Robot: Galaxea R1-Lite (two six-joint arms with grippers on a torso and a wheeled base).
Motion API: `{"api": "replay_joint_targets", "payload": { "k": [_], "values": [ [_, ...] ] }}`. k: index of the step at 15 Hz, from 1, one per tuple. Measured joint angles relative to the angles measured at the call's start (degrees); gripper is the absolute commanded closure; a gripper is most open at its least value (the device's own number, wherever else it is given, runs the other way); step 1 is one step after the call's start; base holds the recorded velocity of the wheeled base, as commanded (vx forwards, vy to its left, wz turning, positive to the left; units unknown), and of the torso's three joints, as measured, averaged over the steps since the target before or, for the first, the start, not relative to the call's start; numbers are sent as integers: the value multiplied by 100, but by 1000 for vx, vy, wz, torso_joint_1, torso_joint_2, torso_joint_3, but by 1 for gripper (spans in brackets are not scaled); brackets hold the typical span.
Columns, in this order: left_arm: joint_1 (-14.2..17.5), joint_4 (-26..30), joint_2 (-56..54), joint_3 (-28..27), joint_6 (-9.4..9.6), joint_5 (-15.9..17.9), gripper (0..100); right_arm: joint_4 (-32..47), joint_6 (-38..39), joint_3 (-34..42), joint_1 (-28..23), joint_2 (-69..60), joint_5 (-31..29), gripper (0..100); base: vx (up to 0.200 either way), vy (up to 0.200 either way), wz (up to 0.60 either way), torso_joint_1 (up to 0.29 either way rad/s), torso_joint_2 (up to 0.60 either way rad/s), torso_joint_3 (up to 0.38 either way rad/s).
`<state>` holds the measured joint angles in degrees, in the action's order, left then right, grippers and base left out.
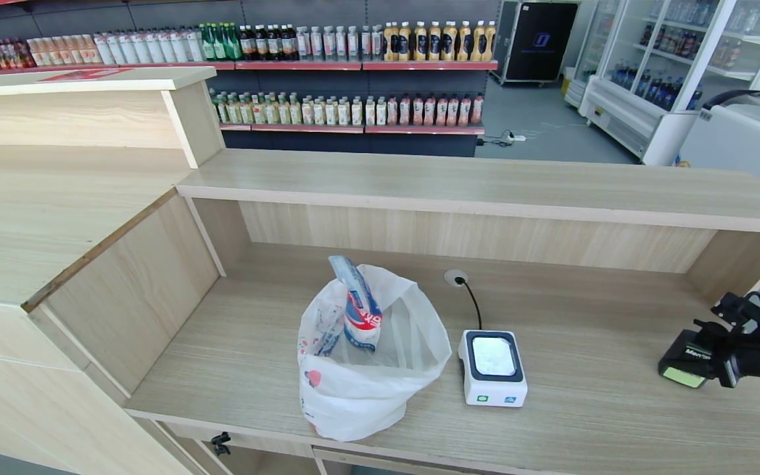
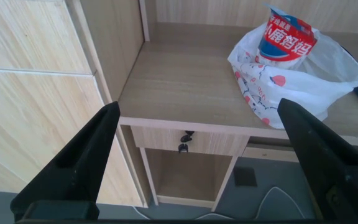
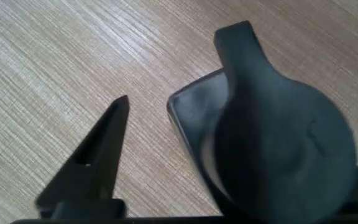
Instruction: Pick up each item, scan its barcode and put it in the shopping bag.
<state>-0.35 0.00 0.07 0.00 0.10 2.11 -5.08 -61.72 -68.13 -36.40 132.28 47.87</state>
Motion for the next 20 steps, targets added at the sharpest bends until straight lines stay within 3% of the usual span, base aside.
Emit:
{"api": "replay_joint_targets", "payload": {
  "k": [8, 14, 17, 20],
  "values": [
    [0, 0, 0, 0, 0, 0, 0, -340, -690, 278, -17, -529, 7, 100, 0, 0, 0, 0, 0, 0],
    [0, 0, 0, 0, 0, 0, 0, -482, -1937, 1475, -74, -3283, 211, 100, 0, 0, 0, 0, 0, 0],
    [0, 0, 0, 0, 0, 0, 0, -492, -3556, 2210, 200, -5023, 508, 100, 0, 0, 0, 0, 0, 0],
    [0, 0, 0, 0, 0, 0, 0, -468, -5981, 2765, 1262, -6387, 646, 100, 0, 0, 0, 0, 0, 0]
  ]
}}
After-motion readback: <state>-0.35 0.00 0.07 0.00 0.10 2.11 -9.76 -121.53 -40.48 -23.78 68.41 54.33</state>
